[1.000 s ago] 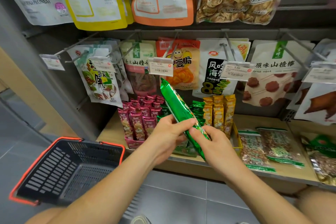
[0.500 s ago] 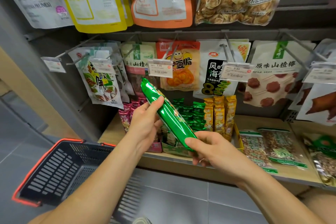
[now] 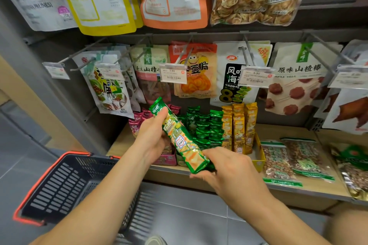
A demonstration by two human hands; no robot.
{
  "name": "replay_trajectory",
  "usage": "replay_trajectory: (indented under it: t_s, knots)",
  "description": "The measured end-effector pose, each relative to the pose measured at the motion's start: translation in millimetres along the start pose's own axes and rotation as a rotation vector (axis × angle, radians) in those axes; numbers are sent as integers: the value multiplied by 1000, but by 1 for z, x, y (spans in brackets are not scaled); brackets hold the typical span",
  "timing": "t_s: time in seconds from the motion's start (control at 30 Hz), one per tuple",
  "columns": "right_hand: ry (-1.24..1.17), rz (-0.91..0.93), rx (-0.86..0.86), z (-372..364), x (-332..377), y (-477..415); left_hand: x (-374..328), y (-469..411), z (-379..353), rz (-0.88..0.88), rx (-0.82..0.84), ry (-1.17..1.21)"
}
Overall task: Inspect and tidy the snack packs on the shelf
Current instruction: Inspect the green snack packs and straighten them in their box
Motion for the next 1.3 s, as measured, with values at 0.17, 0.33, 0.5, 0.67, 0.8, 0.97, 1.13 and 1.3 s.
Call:
replay_trajectory:
  t_s: [0.17, 0.33, 0.5, 0.67, 0.8, 0.97, 1.13, 1.3]
  knots:
    - [-52, 34, -34, 1, 0, 2, 0, -1, 1, 1, 3, 24]
    - [-51, 63, 11, 2, 0, 1, -7, 1, 5, -4, 29, 2]
    - [-177, -336, 342, 9, -52, -7, -24, 1, 22, -76, -40, -143]
    - [-205, -501, 418, 7, -80, -1, -39, 16, 17, -315, -22, -441]
    - [-310, -549, 475, -5, -77, -4, -53, 32, 6, -492, -34, -488]
    - [-681, -459, 277, -7, -51, -18, -50, 66, -31, -767, 94, -821]
    - [-681, -293, -110, 3, -47, -28, -33, 69, -46, -642, 278, -766]
    - [-1188, -473, -435, 23, -69, -25, -2, 64, -41, -516, 604, -1130]
Point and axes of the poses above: each hand's wrist, its own y-axis away from the middle knuckle, its own z-axis out of the back of the hand, x = y × z, the point moved 4 cm from there along -y, towards the middle knuckle, and after that the axes turned 10 degrees about -y, right-handed, at the moved point
